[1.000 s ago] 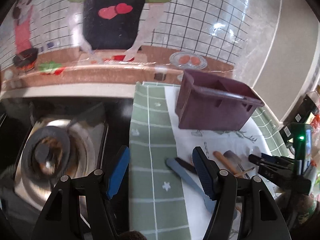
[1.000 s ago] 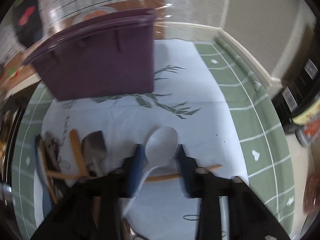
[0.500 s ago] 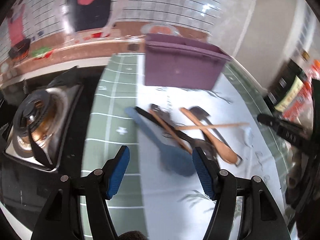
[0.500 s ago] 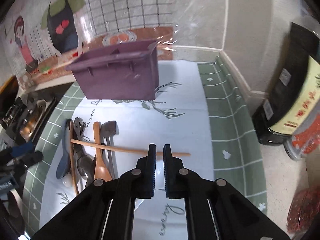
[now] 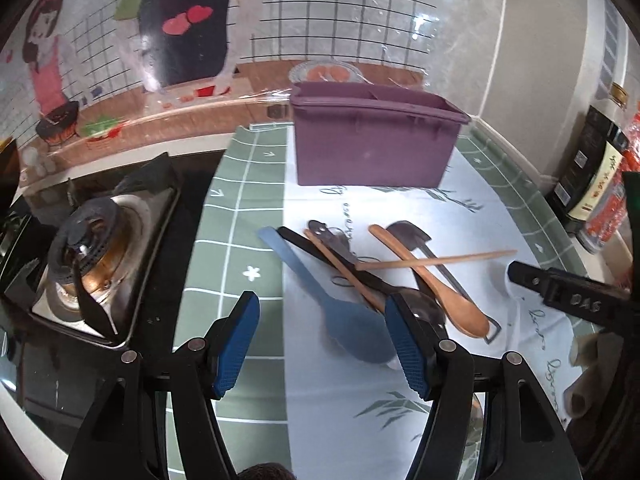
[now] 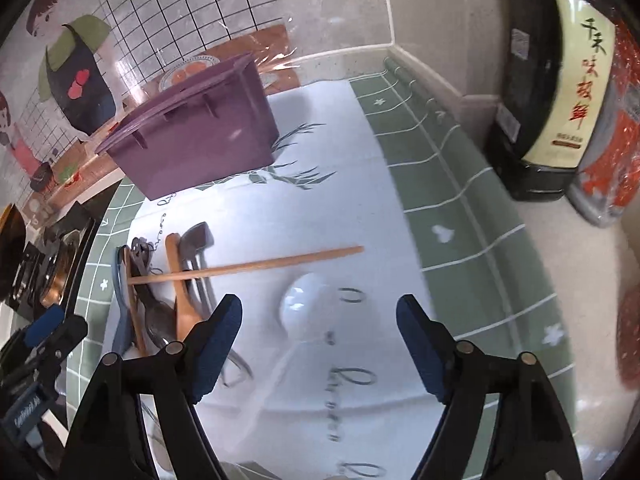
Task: Organize utensils
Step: 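Close the right gripper on the white spoon and lift it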
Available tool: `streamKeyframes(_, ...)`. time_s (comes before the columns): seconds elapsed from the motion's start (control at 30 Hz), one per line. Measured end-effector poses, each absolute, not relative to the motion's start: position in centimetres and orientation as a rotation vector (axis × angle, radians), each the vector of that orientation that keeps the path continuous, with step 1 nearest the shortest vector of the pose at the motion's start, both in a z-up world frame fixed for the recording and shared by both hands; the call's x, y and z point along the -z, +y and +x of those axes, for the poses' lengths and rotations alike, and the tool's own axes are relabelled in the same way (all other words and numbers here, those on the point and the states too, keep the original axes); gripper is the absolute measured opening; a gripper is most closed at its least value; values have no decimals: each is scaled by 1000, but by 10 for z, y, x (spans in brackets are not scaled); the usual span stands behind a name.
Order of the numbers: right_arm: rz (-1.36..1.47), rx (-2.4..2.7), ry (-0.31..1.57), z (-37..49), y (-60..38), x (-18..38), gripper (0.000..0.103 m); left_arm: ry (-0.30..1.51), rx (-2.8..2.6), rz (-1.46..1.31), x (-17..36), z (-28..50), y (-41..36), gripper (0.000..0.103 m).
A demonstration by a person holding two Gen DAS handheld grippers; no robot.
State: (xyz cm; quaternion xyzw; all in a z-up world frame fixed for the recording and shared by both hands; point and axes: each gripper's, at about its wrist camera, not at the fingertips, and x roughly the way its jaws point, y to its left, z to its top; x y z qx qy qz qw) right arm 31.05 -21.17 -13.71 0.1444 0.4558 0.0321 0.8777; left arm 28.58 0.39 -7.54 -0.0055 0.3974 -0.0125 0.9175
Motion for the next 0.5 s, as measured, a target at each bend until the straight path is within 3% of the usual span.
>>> streamKeyframes(0.27,179,1,957,317,-178,150,49,813,49,-44,75,286,25,66)
streamKeyframes(0.3,164,-14,953,316,-177,149,32,816,69,-41,75,287,23,66)
streamKeyframes(0.5,178,-105,909,299,-202,132,33,857,232,108,76,309,-9,66)
